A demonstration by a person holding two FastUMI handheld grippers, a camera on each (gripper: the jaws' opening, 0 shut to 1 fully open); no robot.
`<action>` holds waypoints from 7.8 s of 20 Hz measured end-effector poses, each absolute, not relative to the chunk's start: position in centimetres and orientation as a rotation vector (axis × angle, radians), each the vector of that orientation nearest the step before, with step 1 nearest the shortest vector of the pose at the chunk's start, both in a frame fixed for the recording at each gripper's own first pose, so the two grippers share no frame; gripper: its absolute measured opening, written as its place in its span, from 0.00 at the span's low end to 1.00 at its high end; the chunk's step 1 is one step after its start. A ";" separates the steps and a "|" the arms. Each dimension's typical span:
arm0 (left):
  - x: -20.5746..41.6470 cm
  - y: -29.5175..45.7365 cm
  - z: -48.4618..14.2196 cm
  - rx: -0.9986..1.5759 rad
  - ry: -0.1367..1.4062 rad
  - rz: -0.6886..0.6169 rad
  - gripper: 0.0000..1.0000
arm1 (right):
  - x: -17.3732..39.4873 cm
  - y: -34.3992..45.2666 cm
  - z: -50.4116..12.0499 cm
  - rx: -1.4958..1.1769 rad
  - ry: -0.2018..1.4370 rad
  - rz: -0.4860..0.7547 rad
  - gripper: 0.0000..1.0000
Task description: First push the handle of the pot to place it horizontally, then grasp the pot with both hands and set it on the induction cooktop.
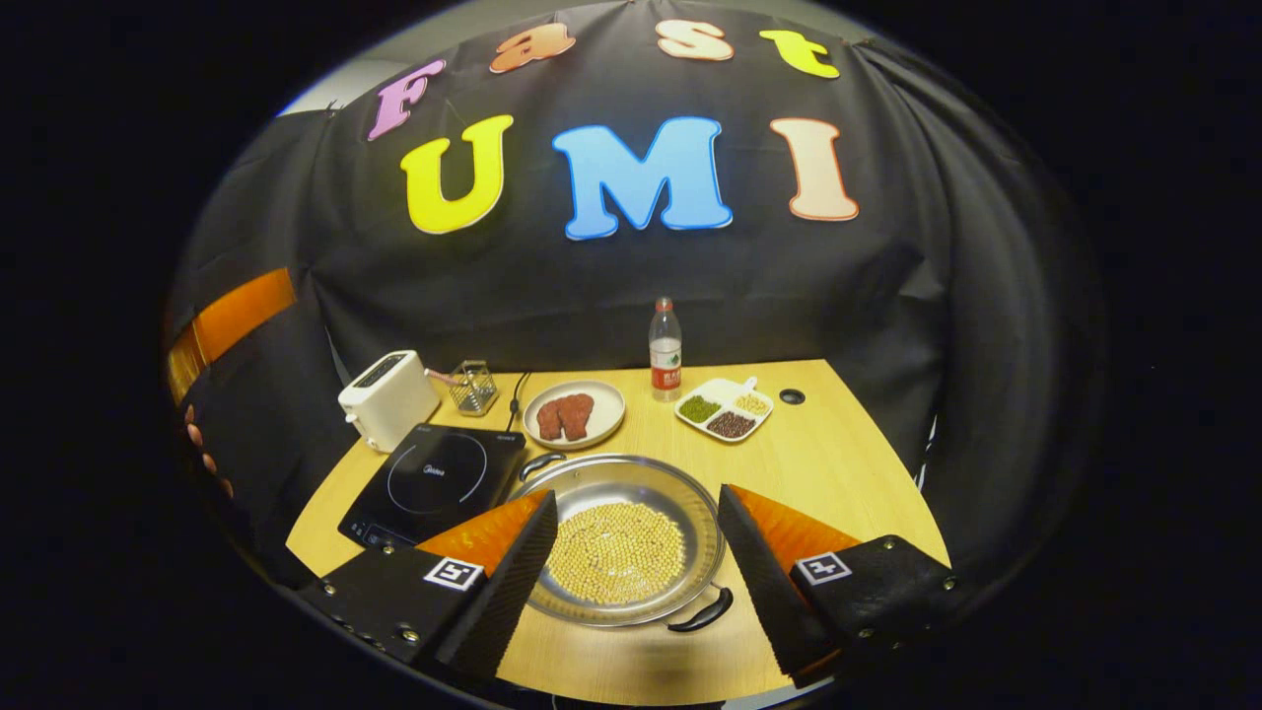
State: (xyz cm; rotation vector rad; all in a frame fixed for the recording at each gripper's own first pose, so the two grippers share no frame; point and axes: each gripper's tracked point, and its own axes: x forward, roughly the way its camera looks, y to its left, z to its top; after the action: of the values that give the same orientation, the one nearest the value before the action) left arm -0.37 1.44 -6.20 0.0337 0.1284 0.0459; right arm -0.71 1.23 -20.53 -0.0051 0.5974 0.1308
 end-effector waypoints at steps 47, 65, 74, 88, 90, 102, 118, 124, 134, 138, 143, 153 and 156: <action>2.3 -1.0 -12.2 0.076 0.261 0.086 1.00 | -3.6 -7.1 -40.3 0.000 1.297 0.067 0.01; 4.4 -1.5 -16.4 0.088 0.345 0.112 0.97 | 4.0 -11.6 -41.3 0.000 1.252 0.036 0.01; 4.0 -1.2 -19.2 0.083 0.401 0.117 0.97 | 5.9 -12.1 -41.4 -0.001 1.220 0.042 0.02; 0.9 -1.8 -16.3 0.007 0.275 -0.028 0.97 | 1.4 -9.9 -29.7 0.035 0.746 0.025 1.00; 0.2 -2.4 -17.3 -0.004 0.291 -0.057 0.99 | 0.6 -9.4 -28.4 0.044 0.679 0.019 1.00; 4.9 -4.3 -33.7 0.010 0.453 -0.006 0.93 | 6.0 -11.1 -32.3 0.015 0.552 0.020 1.00; 8.3 -3.2 -45.8 0.035 0.705 0.025 0.96 | 13.1 -11.9 -40.7 -0.026 0.715 0.043 1.00; 8.6 -3.4 -46.6 0.048 0.728 0.019 0.74 | 13.6 -11.3 -42.6 0.001 0.772 0.068 0.94; 8.6 -3.4 -46.7 0.102 0.760 -0.015 0.69 | 13.4 -10.8 -42.8 0.038 0.800 0.083 0.61; 8.4 -3.3 -46.8 0.086 0.784 -0.029 0.63 | 13.1 -10.7 -42.4 0.034 0.810 0.059 0.61; 8.5 -2.5 -44.3 0.066 0.770 -0.069 0.63 | 11.8 -9.9 -39.6 0.029 0.785 0.016 0.61; 8.5 3.2 -36.5 0.054 0.724 -0.137 0.63 | 8.2 -3.8 -32.0 0.044 0.727 -0.050 0.61; 8.2 6.1 -35.1 0.055 0.736 -0.135 0.67 | 7.8 -1.0 -30.7 0.043 0.723 -0.046 0.61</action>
State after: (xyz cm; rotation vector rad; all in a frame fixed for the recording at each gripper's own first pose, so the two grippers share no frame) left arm 8.24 6.09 -35.12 0.0555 0.7365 -0.1352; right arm 7.85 -1.02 -30.73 0.0434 0.7232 -0.0457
